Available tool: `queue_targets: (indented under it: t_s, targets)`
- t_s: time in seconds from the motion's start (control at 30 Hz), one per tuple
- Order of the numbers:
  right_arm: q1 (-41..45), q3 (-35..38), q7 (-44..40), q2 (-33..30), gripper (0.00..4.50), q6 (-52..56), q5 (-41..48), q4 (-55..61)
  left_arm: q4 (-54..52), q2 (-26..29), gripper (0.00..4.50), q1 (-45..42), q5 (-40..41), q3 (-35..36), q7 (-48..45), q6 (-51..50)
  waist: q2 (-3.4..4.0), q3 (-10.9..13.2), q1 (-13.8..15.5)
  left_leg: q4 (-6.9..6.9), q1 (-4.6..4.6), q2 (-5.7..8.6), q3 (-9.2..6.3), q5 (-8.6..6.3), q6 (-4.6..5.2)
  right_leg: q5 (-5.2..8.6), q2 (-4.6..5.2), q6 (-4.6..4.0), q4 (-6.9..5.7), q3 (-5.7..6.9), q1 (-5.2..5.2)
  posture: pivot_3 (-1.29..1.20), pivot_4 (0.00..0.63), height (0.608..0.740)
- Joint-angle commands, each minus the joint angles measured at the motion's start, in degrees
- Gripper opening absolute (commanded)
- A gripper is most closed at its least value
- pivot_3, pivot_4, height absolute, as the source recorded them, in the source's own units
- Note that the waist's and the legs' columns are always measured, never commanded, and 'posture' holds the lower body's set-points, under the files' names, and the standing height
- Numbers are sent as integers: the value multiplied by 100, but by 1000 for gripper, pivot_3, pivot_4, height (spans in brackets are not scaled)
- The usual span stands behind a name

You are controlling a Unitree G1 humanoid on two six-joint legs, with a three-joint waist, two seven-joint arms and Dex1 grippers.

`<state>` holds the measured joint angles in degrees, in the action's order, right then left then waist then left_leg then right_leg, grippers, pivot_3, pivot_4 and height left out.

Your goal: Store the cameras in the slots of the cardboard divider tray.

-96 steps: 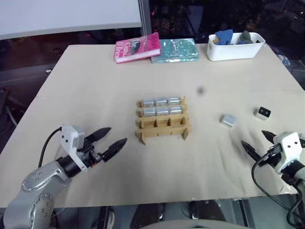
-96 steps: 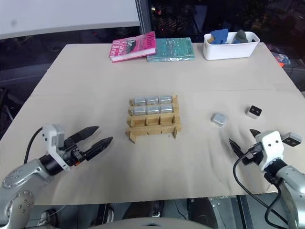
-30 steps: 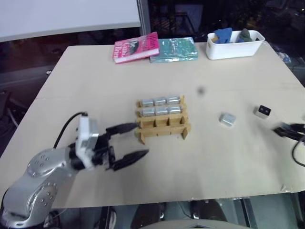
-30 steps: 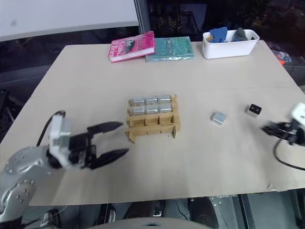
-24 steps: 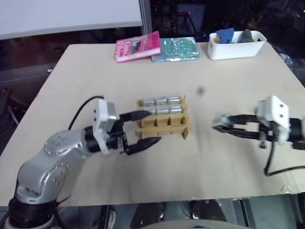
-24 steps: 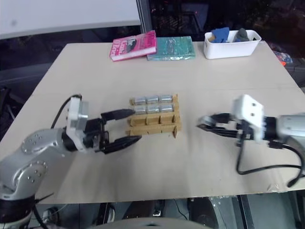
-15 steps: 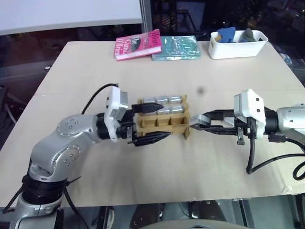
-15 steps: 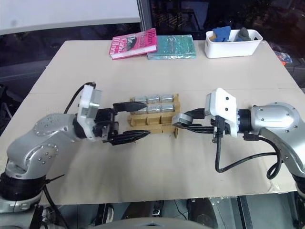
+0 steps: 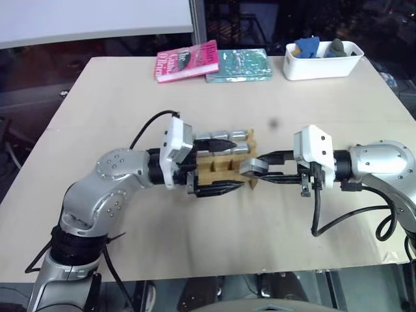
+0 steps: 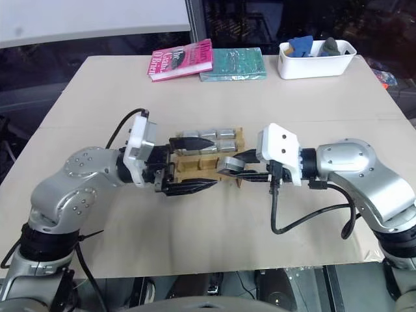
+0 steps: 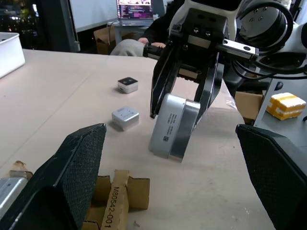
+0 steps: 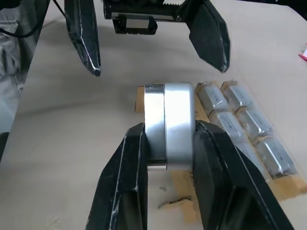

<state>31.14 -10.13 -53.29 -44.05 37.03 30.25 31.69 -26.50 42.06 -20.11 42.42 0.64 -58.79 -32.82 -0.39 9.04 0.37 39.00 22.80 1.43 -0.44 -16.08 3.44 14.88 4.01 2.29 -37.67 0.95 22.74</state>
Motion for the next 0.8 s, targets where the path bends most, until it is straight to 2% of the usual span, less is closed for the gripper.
queue_targets:
  t_s: [0.03, 0.13, 0.3, 0.4, 0.63, 0.8]
  targets:
    - [284, -272, 219, 238, 750, -306, -608, -549, -230, 247, 4500, 829, 46, 846, -83, 240, 0, 1, -86, 0, 0, -1, 0, 0, 0, 0, -1, 0, -1, 0, 2, 0, 150, 740]
    - [577, -560, 79, 537, 750, -562, -912, -1104, -339, 135, 4500, 2043, 115, 1706, -228, 656, 5, 7, -150, -4, 0, -2, 5, 0, -1, 0, 0, 0, -2, -8, 8, 0, 150, 740]
    - [772, -746, -198, 786, 750, -757, -1115, -1455, -380, 173, 4500, 3136, 258, 2468, -650, 919, 11, 15, -32, -8, 7, -2, 0, 0, -3, 0, 8, -1, 0, 2, 14, 0, 150, 740]
    - [934, -971, -305, 1072, 750, -831, -1237, -1674, -437, 76, 4500, 3917, 357, 3032, -827, 992, 10, 15, -75, -8, 4, 0, -1, -2, -2, 0, 15, -2, 5, 1, 14, 0, 150, 740]
    - [1335, -1339, -317, 1876, 750, -1074, -1590, -2375, -504, -186, 4500, 4934, 227, 3559, -937, 1344, 12, 17, -109, -33, 3, -1, 0, -1, -5, -1, 16, -5, 0, 0, 28, 0, 150, 740]
    - [1646, -1428, -237, 2459, 750, -1259, -1813, -2922, -446, -273, 4500, 5176, 141, 3630, -918, 1534, 13, 17, -119, -48, 3, 1, 0, 3, -11, -1, 16, -6, 0, -1, 36, 0, 150, 740]
